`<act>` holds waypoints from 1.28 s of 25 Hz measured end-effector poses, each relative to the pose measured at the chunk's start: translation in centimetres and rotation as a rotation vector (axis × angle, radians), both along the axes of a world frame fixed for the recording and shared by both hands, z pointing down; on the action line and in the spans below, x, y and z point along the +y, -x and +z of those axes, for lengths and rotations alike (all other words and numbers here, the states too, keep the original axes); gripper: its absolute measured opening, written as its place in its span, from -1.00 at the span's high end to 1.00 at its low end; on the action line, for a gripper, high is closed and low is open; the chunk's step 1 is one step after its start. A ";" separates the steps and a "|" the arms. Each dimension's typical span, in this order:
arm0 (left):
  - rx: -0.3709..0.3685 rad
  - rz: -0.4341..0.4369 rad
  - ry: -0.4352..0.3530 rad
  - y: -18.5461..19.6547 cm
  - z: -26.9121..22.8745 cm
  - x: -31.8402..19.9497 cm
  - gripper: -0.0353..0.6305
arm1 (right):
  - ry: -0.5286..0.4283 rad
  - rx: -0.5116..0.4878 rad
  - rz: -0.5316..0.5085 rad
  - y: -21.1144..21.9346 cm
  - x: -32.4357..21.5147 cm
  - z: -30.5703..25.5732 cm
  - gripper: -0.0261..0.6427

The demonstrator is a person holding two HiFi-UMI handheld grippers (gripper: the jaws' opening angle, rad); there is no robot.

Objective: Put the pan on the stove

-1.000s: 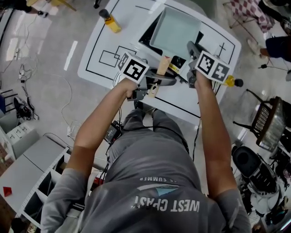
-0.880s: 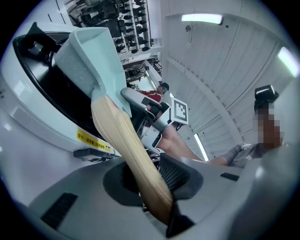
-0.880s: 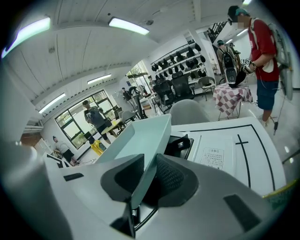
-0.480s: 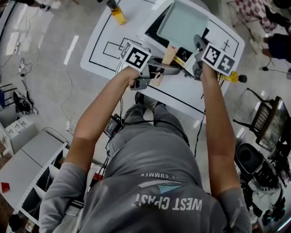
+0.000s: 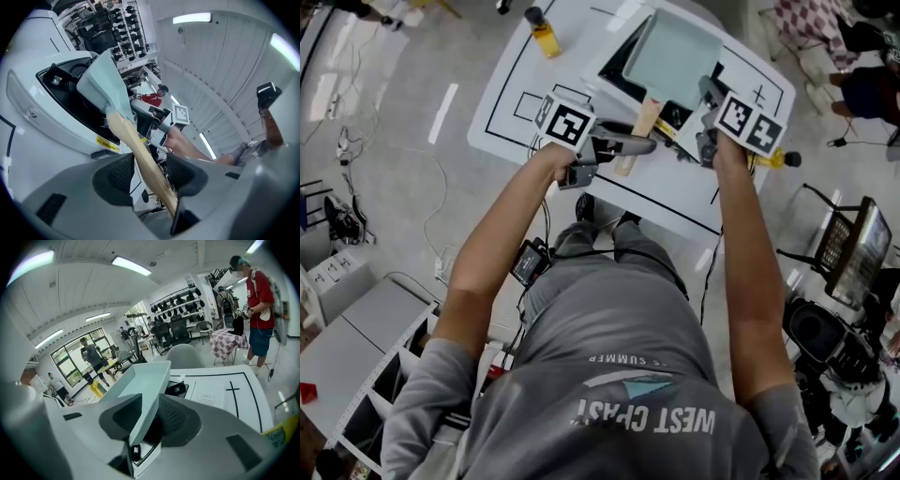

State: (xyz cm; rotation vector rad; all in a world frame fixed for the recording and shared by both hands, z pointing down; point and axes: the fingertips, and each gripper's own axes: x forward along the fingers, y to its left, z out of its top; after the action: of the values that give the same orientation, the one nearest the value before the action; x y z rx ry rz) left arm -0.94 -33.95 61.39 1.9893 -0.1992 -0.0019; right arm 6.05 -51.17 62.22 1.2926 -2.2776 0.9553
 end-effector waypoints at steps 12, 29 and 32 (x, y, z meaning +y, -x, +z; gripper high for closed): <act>-0.100 -0.065 -0.071 4.1 -2.2 1.5 0.32 | -0.103 -0.034 0.041 -1.9 2.0 -6.6 0.55; -0.244 -0.375 -0.751 10.0 -20.7 5.2 0.86 | -0.425 -0.086 -0.160 -1.2 15.5 -21.5 0.89; -0.284 -0.386 -0.884 10.1 -23.7 7.4 0.90 | -0.474 -0.034 -0.205 -0.5 18.9 -23.3 0.90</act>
State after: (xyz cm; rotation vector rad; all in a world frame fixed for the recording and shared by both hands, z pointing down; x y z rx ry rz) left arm -11.00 -26.59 37.66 2.7880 -0.8871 -0.0652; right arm 6.59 -32.27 38.89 1.1794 -2.7035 0.3799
